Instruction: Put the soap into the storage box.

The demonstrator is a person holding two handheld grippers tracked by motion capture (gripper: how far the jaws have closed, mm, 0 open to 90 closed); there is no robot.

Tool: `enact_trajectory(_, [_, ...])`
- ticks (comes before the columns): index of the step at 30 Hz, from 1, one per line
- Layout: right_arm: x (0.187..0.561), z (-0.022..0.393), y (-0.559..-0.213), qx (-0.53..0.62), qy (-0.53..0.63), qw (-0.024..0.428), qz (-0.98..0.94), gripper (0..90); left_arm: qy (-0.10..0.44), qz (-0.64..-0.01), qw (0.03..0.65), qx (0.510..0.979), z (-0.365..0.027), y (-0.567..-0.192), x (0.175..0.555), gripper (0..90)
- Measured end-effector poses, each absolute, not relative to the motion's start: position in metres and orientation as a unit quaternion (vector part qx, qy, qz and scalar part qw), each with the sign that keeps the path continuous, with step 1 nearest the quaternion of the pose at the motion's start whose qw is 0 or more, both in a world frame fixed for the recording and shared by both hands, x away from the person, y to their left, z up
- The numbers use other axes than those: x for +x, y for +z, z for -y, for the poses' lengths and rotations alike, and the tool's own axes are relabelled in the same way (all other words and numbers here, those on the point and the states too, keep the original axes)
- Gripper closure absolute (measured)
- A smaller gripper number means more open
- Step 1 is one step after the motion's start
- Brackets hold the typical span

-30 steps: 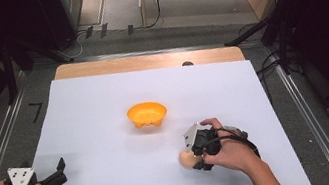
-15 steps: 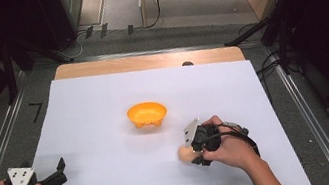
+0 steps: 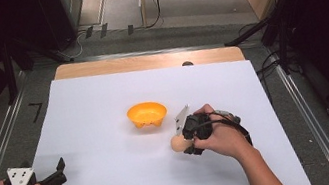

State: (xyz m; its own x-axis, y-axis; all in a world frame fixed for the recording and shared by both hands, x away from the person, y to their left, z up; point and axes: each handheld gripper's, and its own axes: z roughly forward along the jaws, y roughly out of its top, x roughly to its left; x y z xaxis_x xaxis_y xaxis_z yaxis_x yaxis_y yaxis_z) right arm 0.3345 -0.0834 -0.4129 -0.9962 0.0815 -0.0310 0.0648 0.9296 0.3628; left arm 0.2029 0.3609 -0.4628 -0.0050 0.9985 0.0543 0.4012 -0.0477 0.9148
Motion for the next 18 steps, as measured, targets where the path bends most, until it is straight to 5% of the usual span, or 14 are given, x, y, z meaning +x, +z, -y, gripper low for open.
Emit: enact_trajectory(18, [0.36, 0.068, -0.382, 0.048, 0.201, 0.021, -0.978, 32.3, 0.405, -0.582, 0.369, 0.601, -0.36, -0.463, 0.203, 0.0])
